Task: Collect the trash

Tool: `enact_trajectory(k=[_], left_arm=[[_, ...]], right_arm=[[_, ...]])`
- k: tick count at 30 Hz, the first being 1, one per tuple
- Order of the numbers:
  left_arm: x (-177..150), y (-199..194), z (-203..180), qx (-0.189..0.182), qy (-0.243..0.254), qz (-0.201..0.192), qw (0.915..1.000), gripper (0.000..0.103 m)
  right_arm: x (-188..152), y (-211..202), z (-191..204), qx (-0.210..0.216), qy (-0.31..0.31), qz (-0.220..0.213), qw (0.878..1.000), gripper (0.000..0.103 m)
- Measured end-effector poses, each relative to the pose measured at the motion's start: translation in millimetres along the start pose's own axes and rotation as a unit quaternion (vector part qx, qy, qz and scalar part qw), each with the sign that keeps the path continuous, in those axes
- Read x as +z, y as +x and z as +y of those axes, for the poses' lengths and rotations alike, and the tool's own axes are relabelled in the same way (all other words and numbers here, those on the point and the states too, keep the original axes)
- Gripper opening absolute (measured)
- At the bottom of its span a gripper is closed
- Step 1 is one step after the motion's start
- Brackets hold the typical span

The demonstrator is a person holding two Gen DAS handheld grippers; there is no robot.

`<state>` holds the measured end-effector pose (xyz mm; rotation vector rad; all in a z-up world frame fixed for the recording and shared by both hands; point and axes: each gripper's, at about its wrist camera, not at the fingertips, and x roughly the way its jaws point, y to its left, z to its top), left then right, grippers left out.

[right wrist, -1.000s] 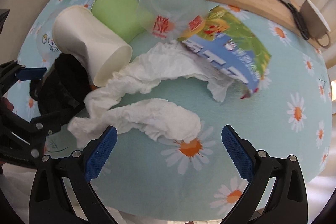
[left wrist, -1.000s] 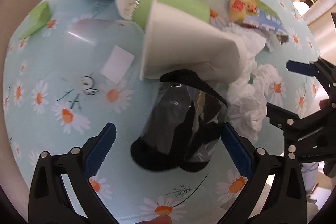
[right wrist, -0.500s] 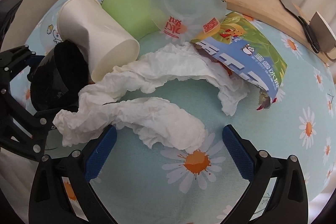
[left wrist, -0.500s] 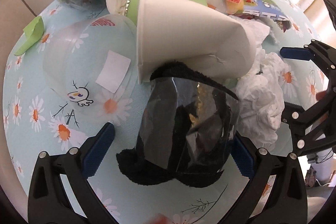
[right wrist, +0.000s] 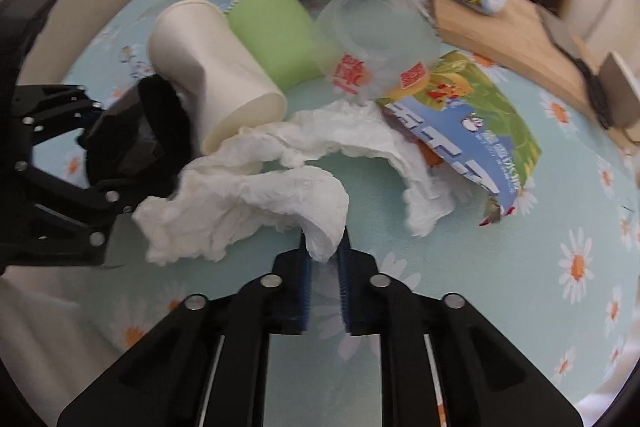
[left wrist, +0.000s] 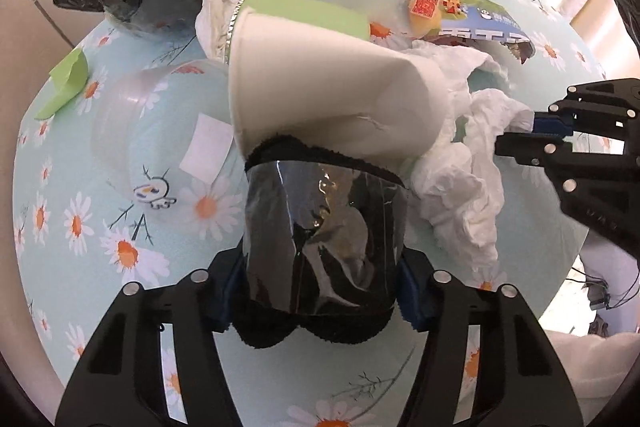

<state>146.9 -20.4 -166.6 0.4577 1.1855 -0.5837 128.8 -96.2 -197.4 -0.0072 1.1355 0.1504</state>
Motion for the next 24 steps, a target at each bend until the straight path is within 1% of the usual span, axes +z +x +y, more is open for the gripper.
enact_trajectory(k=[2,7,9,11,13,14,17,24], left_arm=[[-3,-7,1,-0.001,-0.013,-0.001,0.9999,0.060],[-9,-25,2,0.005,-0.044,-0.002,0.9990,0.061],[-12,-32,2,0.007,-0.057,-0.003,0.9984,0.061],[-14,-39,0,0.003,-0.078,-0.001,0.9970,0.061],[-18,-46,-3,0.001,-0.097,-0.001,0.9953,0.061],[-21,-50,-6,0.006,-0.103,-0.003,0.9947,0.061],[-25,-60,-14,0.033,-0.105,-0.004,0.9940,0.061],[-32,-80,-30,0.058,-0.132,-0.011,0.9895,0.061]], right_arm=[[3,-7,-9,0.018,-0.002,-0.010,1.000,0.009],[0,-34,-17,0.042,-0.002,-0.042,0.998,0.009],[-1,-44,-23,0.061,0.003,-0.051,0.997,0.009],[-2,-53,-25,0.073,-0.001,-0.062,0.995,0.009],[-3,-64,-28,0.076,-0.010,-0.075,0.994,0.010],[5,-69,-27,0.075,-0.013,-0.079,0.994,0.010],[3,-85,-28,0.087,-0.022,-0.095,0.991,0.010],[3,-117,-39,0.105,-0.055,-0.126,0.985,0.010]])
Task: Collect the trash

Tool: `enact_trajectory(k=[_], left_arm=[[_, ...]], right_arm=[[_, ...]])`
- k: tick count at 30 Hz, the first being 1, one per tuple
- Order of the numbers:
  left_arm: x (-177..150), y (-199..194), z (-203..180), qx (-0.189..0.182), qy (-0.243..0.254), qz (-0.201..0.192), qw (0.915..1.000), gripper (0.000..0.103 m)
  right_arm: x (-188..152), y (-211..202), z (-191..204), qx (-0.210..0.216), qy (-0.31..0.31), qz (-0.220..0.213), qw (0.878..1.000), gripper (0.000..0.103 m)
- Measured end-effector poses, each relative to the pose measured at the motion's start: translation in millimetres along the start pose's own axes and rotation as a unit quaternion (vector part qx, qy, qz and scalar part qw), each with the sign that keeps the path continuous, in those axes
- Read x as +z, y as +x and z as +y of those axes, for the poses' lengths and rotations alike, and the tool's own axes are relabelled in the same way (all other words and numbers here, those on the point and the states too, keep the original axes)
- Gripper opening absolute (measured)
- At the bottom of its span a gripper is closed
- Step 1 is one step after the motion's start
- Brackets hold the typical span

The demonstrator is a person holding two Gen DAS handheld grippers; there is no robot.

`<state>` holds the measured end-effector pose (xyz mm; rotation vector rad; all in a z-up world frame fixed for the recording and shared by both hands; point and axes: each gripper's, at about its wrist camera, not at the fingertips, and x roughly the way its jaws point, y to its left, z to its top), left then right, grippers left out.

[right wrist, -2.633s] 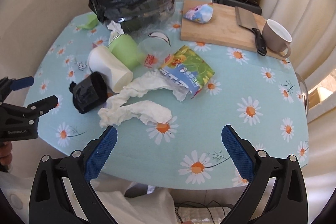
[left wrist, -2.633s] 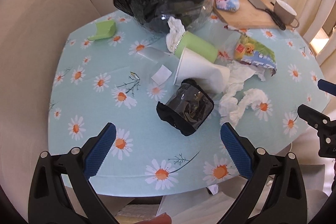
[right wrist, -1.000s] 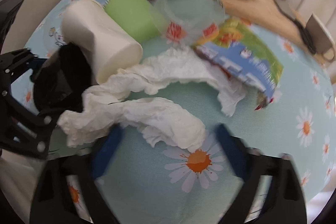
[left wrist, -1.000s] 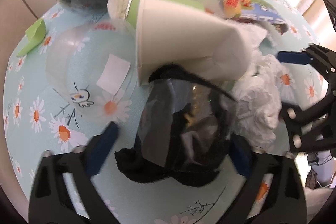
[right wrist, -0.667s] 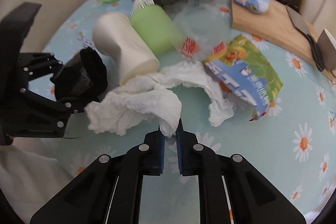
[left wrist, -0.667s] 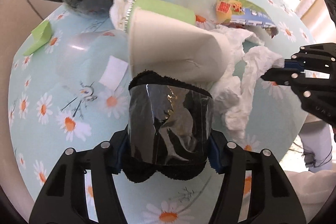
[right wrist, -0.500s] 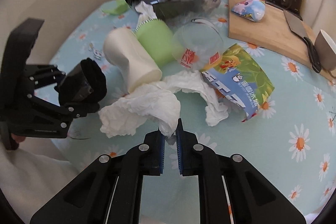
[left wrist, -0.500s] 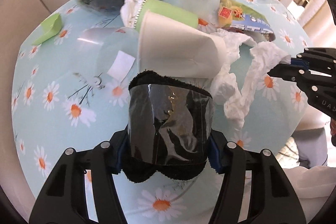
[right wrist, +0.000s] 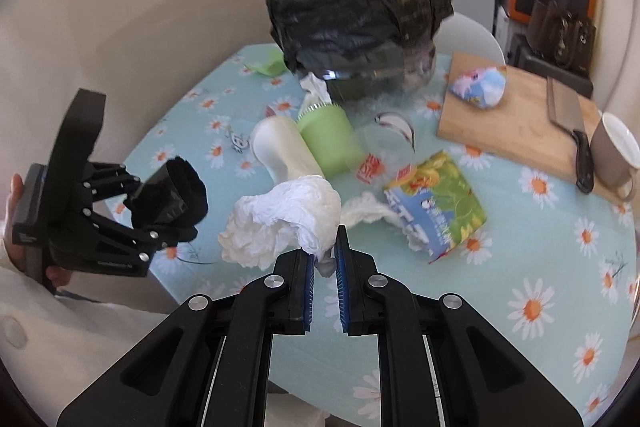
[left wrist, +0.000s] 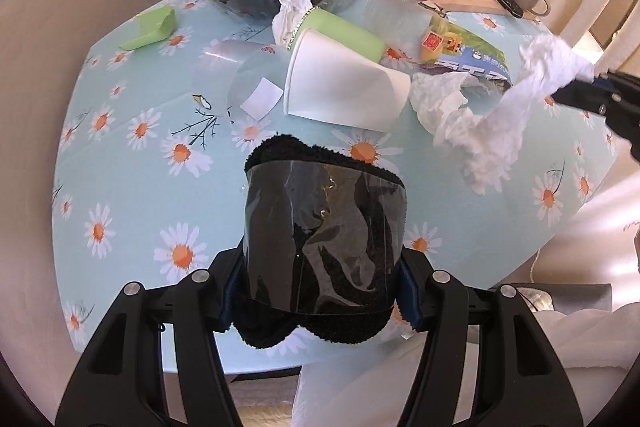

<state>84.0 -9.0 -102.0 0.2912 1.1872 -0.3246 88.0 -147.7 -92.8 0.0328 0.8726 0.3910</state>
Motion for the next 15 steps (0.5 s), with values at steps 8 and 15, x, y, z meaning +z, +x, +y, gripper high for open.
enact_trajectory(k=[8,15], left_arm=[[-6,-26,-24,0.016,-0.011,-0.015,0.9997,0.061],[-3,-45,-33,0.015,-0.018,-0.031,0.9993,0.061]], right_arm=[[8,-32,-3,0.022,-0.021,-0.029,0.999,0.010],[19,-50,-1,0.039,-0.031,-0.043,0.998,0.010]])
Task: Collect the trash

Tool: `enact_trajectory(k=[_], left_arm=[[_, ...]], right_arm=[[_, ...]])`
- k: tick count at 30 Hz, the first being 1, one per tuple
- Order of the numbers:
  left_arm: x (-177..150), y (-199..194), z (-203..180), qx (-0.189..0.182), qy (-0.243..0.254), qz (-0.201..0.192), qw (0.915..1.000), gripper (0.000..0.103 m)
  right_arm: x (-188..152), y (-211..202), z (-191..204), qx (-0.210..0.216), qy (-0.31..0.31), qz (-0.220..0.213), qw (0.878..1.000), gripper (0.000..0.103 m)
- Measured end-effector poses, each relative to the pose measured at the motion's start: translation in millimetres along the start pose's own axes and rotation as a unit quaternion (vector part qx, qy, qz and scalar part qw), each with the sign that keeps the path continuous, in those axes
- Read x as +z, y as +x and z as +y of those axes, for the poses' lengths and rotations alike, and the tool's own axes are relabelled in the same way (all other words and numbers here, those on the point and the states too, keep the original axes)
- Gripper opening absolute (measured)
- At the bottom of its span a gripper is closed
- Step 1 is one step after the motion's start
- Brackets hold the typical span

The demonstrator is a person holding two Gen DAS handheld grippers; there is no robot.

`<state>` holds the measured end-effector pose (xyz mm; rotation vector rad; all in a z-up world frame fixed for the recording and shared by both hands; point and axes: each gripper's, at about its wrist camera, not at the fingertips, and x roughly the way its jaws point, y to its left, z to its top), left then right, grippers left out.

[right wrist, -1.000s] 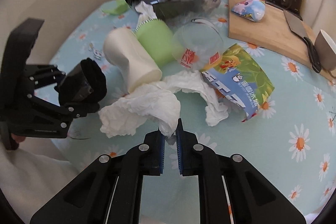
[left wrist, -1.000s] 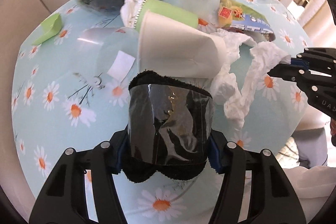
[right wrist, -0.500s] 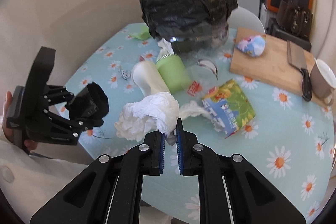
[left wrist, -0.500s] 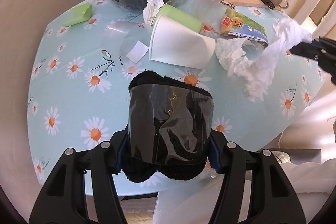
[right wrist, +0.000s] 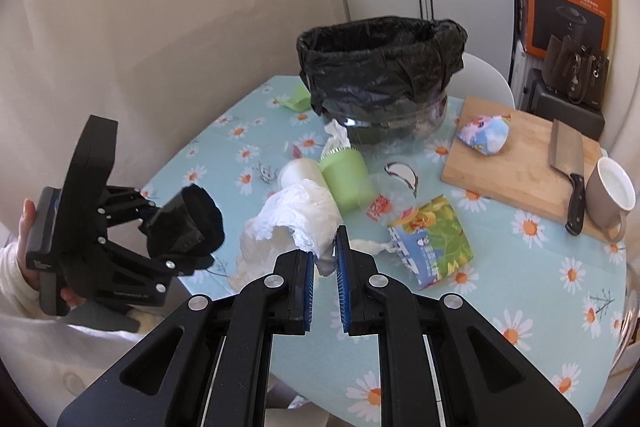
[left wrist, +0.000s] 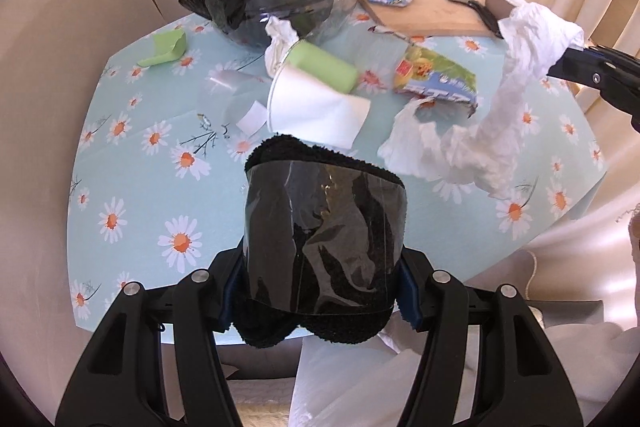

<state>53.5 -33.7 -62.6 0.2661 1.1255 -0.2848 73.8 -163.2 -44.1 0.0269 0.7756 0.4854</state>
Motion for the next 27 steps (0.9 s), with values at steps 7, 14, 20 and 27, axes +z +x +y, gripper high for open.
enact_trajectory(k=[7,14,20,27], left_arm=[[19,-9,-1,-0.008,0.020,-0.004,0.9998,0.061],[57,-22,3,-0.037,0.055,-0.024,0.9975,0.061],[91,-37,4,-0.042,0.100,-0.063,0.9921,0.061],[120,-46,17,-0.053,0.118,-0.090,0.9875,0.061]], right_arm=[[25,-16,5,0.001,-0.017,-0.018,1.000,0.010],[68,-28,0,0.000,0.011,-0.042,0.999,0.010],[108,-44,-3,-0.019,0.028,-0.080,0.996,0.010],[149,-44,-3,-0.044,0.023,-0.106,0.993,0.010]])
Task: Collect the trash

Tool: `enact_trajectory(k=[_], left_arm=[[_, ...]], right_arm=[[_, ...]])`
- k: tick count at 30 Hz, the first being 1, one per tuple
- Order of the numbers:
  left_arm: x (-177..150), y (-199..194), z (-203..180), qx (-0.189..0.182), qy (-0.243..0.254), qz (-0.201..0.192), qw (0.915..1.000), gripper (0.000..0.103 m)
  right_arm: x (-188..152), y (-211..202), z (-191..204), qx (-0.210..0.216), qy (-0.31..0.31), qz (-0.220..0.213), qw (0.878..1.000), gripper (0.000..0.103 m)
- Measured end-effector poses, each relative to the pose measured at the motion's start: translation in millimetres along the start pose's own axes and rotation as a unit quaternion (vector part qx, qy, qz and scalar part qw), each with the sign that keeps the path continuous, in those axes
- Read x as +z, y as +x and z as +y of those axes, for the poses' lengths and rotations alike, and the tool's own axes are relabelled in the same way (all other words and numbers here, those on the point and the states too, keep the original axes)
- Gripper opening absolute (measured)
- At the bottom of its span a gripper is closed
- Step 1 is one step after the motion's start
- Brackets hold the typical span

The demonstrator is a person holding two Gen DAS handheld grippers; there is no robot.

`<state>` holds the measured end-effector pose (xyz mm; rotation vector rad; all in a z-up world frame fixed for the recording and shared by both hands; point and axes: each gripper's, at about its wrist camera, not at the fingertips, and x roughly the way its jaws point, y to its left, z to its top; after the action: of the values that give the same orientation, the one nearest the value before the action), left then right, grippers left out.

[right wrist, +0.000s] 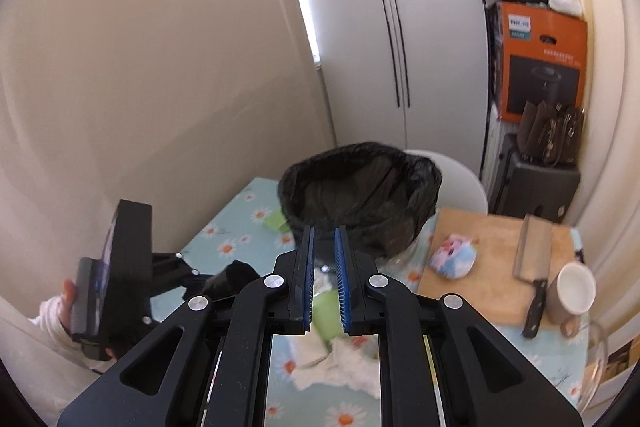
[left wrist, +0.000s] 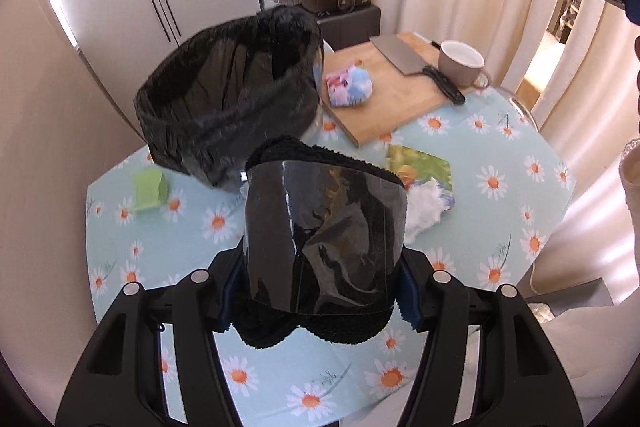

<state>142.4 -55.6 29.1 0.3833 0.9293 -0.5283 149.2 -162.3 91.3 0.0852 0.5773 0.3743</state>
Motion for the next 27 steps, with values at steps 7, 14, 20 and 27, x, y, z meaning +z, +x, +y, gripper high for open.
enact_trajectory(k=[7,14,20,27], left_arm=[[3,8,21,-0.002,0.000,0.000,1.0000,0.061],[-5,19,31,0.000,-0.003,0.021,0.9998,0.061],[-14,20,34,0.002,-0.012,0.028,0.9995,0.061],[-27,22,34,0.006,-0.033,0.031,0.9990,0.061]], right_arm=[[-18,32,2,0.002,-0.006,0.041,0.999,0.012],[-55,56,-3,0.000,0.012,0.091,0.996,0.031],[-95,69,-9,-0.008,0.012,0.139,0.990,0.047],[-150,92,-16,-0.009,-0.011,0.197,0.980,0.057]])
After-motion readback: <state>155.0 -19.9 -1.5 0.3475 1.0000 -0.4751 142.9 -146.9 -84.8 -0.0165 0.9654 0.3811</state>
